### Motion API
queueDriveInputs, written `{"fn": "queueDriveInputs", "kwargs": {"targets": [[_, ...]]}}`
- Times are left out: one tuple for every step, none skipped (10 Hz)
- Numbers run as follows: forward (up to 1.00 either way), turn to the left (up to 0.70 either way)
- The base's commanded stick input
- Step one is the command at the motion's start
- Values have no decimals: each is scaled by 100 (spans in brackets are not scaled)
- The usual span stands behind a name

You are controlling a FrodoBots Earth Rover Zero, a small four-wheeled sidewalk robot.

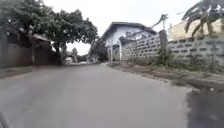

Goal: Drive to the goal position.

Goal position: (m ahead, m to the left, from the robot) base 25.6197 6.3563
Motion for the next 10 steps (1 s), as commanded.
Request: {"fn": "queueDriveInputs", "kwargs": {"targets": [[100,0],[100,0],[100,0],[100,0],[100,0],[100,0],[100,0],[100,0],[100,0],[100,0]]}}
